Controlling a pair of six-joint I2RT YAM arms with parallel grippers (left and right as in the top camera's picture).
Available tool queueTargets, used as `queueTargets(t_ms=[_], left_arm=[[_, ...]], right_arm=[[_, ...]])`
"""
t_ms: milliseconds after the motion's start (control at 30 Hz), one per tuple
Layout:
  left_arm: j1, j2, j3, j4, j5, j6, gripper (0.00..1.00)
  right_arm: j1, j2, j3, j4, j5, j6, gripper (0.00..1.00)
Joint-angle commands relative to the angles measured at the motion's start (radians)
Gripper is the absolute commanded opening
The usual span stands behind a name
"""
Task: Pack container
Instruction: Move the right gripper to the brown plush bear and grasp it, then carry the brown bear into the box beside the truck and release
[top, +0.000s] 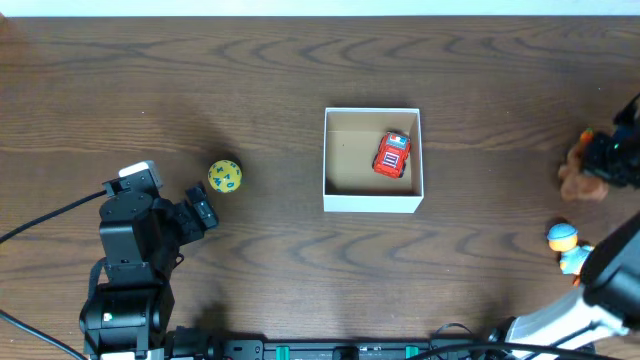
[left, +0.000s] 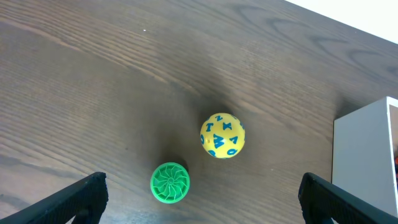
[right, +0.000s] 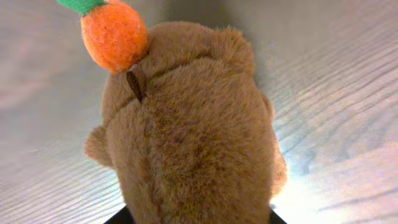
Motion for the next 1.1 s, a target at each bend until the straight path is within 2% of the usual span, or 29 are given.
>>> queueTargets(t_ms=[0, 133, 300, 400, 533, 600, 700, 867, 1067], left_arm=[[0.002, -0.005, 0.022, -0.003, 0.003, -0.01, 0.98], [0.002, -0.005, 0.022, -0.003, 0.003, -0.01, 0.98], [0.002, -0.005, 0.022, -0.003, 0.004, -0.01, 0.98], [0.002, -0.005, 0.022, -0.004, 0.003, -0.01, 0.98], [0.002, -0.005, 0.022, -0.005, 0.003, -0.01, 0.98], [0.002, -0.005, 0.022, -0.008, 0.003, -0.01, 0.98], [0.002, -0.005, 0.022, -0.017, 0.003, -0.01, 0.98], [0.002, -0.005, 0.022, -0.029, 0.003, -0.01, 0.98], [0.002, -0.005, 0.022, -0.029, 0.003, -0.01, 0.98]], right_arm=[[0.084, -0.197, 0.043, -0.011, -0.107, 0.039, 0.21], [0.23, -0.355, 0.043, -0.031, -0.132, 0.097, 0.2], [0.505, -0.468, 0.043, -0.008, -0.131, 0.252, 0.19], [0.693, -0.467, 0.04, 0.041, -0.093, 0.349, 0.19], [0.867, -0.415, 0.028, 0.074, 0.018, 0.509, 0.18], [0.931, -0.369, 0.027, 0.09, 0.045, 0.544, 0.18], [1.0, -0.283, 0.027, 0.097, 0.051, 0.618, 0.14], [1.049, -0.133, 0.027, 0.098, 0.053, 0.728, 0.15], [1.059, 0.024, 0.027, 0.12, 0.053, 0.763, 0.15]])
